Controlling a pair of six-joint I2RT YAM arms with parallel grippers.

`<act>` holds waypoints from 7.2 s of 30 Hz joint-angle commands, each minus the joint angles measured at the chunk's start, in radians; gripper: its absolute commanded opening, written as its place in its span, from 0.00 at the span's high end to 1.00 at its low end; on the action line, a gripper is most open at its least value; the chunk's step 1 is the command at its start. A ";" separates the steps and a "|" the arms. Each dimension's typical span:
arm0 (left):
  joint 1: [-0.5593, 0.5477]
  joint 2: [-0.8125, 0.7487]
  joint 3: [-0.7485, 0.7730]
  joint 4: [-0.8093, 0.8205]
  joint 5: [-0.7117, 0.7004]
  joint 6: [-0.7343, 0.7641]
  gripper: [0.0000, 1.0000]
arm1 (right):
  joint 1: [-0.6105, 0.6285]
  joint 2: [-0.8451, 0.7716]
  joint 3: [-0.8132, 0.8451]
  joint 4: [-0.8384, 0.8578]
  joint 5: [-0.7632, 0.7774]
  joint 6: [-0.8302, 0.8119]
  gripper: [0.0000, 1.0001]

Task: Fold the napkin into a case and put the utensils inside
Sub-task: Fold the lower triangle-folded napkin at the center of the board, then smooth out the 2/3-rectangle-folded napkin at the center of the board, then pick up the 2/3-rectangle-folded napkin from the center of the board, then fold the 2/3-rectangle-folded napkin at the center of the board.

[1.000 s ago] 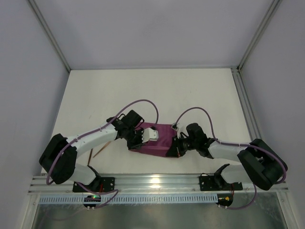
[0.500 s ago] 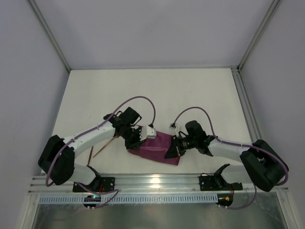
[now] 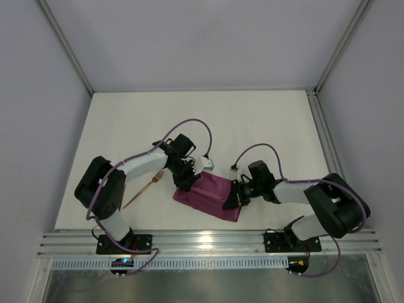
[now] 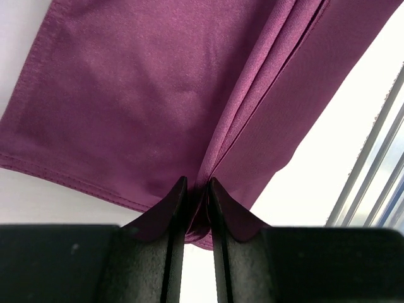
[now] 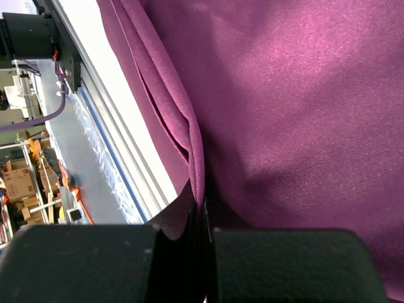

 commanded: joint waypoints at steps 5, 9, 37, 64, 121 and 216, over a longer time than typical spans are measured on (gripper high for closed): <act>0.006 0.055 0.045 0.003 -0.020 -0.008 0.81 | -0.003 -0.045 -0.005 -0.028 0.070 -0.045 0.87; -0.008 0.077 0.048 0.007 -0.051 -0.007 0.87 | -0.003 -0.132 0.000 -0.099 0.115 -0.084 0.57; -0.039 0.033 0.086 0.060 -0.008 -0.045 0.90 | 0.111 -0.438 0.025 -0.162 0.564 0.057 0.87; -0.149 0.089 0.109 0.000 0.075 0.039 0.91 | -0.021 -0.031 0.126 -0.090 0.583 0.060 0.84; 0.042 0.125 0.235 0.192 -0.209 -0.326 0.34 | 0.105 -0.225 -0.077 -0.002 0.618 0.126 0.97; -0.335 0.016 0.010 0.359 -0.706 -0.111 1.00 | 0.108 -0.283 -0.078 0.115 0.569 0.219 0.94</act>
